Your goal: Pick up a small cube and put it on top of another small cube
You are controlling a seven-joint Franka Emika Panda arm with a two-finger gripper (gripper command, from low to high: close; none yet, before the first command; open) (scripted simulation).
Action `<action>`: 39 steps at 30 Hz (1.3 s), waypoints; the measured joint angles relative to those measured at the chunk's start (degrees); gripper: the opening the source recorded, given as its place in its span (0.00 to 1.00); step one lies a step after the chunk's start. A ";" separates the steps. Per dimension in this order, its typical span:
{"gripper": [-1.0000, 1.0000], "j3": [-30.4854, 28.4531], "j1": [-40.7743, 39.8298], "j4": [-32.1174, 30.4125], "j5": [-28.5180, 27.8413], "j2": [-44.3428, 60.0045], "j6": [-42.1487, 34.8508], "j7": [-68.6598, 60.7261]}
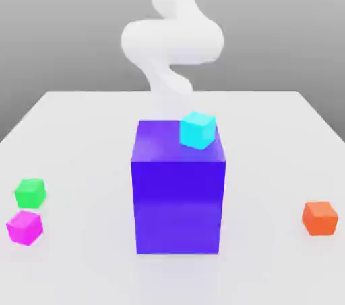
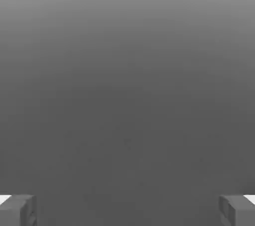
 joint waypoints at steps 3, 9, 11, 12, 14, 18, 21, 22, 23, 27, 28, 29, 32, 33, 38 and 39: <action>0.50 1.24 -5.78 -1.50 -1.64 6.03 2.68 7.90; 0.50 2.05 -15.42 -4.33 -5.28 17.61 7.68 23.40; 0.50 1.92 -18.31 -5.26 -6.29 21.45 9.34 28.40; 0.50 1.65 -19.55 -5.73 -6.83 23.37 10.18 30.92; 0.50 0.93 -21.88 -6.68 -7.66 27.19 11.88 35.77; 0.50 -1.23 -25.80 -8.59 -8.19 34.74 15.32 44.73; 0.50 -2.98 -29.60 -10.08 -6.96 40.31 18.05 50.26; 0.50 -3.37 -30.95 -10.59 -6.17 42.14 18.97 51.83; 0.50 -3.49 -31.82 -11.10 -5.13 43.97 19.90 53.21; 0.50 -4.24 -34.39 -13.09 1.26 51.12 23.54 57.15; 0.50 -3.92 -35.11 -13.10 2.32 53.04 24.83 57.41; 0.50 -3.67 -35.52 -12.89 3.10 55.04 26.33 57.38; 0.50 -2.97 -36.26 -11.81 4.17 61.29 31.20 57.06; 0.00 -2.82 -36.40 -11.47 4.26 63.16 32.68 56.97; 0.00 -2.81 -36.41 -11.46 4.21 63.17 32.83 57.02; 0.00 -2.74 -36.47 -11.29 4.30 64.10 33.54 56.96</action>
